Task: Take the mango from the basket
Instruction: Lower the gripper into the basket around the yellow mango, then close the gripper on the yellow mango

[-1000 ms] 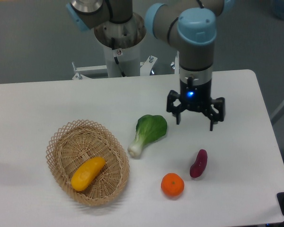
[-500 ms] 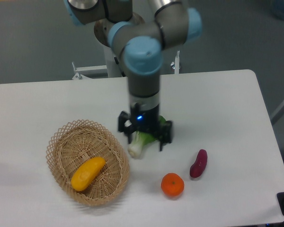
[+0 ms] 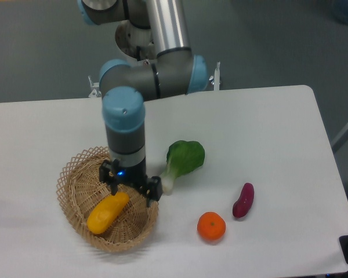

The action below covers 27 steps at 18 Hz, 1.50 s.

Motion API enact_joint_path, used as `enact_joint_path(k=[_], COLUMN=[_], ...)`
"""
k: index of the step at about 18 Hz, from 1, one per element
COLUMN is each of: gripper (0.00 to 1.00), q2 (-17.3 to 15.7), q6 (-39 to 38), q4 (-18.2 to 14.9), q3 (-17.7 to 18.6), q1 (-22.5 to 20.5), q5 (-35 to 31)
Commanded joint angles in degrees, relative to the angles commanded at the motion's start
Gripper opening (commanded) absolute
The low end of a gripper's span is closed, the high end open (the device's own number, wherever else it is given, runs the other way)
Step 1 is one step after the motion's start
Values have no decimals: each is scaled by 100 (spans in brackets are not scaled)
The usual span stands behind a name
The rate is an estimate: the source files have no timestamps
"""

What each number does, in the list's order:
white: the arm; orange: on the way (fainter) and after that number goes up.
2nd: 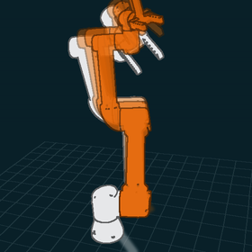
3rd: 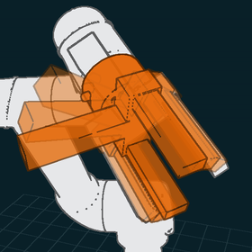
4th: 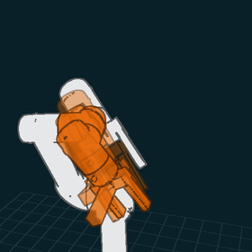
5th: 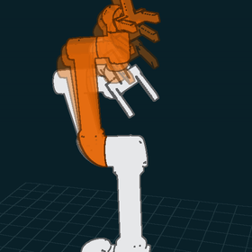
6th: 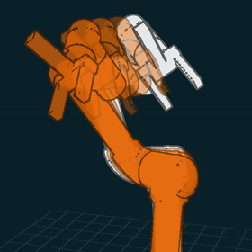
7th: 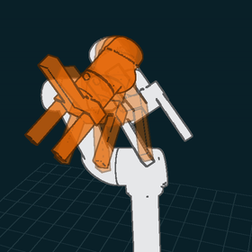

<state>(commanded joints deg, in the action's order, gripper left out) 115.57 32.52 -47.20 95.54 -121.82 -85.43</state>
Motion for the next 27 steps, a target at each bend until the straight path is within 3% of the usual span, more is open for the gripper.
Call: enact_joint_path(k=[3, 27], gripper=[100, 99], q2=[158, 510], q6=[-9, -123], q4=[255, 369], q3=[52, 62], q1=[123, 334], q5=[-9, -141])
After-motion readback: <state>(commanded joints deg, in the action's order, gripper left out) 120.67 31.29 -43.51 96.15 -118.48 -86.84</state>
